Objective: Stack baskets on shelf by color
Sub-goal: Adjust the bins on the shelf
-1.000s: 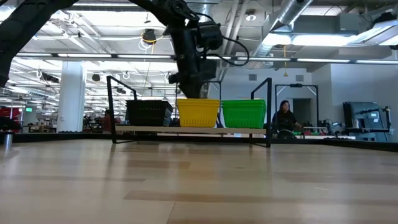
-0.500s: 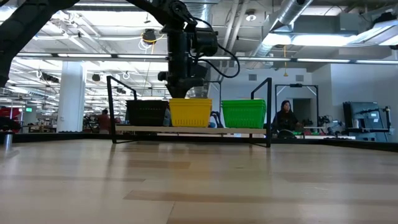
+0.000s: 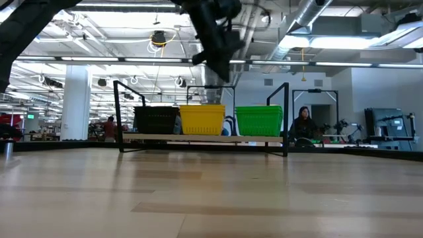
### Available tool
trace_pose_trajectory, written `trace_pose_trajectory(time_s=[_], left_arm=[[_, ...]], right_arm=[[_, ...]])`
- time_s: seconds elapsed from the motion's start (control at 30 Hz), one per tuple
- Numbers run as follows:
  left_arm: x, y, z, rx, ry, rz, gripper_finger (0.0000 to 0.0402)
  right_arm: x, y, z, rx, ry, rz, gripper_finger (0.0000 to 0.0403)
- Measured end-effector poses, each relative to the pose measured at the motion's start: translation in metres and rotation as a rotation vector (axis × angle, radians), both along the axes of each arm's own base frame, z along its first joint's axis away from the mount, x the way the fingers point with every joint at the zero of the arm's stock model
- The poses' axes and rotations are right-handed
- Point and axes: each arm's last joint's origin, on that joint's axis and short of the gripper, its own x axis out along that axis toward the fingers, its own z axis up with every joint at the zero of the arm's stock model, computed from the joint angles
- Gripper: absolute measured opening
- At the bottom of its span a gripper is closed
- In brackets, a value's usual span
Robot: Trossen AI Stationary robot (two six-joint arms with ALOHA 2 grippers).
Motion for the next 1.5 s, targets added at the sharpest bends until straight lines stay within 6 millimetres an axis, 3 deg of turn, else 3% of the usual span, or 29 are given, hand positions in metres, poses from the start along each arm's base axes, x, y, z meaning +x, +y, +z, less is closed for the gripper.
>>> trace_pose_trajectory(time_s=[0.07,0.23,0.7,0.9,1.33,1.5], left_arm=[[0.002,0.004,0.01,-0.053,-0.094,-0.028,0.0],[0.005,0.006,0.011,-0.112,-0.163,-0.001,0.0],[0.026,-0.042,0.004,-0.156,-0.179,-0.102,0.0],[0.041,-0.043,-0.028,-0.158,-0.102,-0.102,0.0],[0.044,-0.033,-0.026,-0.042,-0.106,-0.072,0.0],[0.044,-0.038,-0.027,-0.038,-0.088,-0.08,0.0]], right_arm=[[0.0,0.0,0.0,0.0,0.0,0.0,0.0001],[0.0,0.0,0.0,0.0,-0.002,0.0,0.0001],[0.0,0.0,0.0,-0.001,-0.004,0.0,0.0001],[0.001,0.003,0.001,-0.002,-0.011,0.021,0.0001],[0.002,0.009,0.002,-0.006,-0.024,0.063,0.0001],[-0.004,0.009,0.019,-0.082,-0.171,0.057,0.0001]])
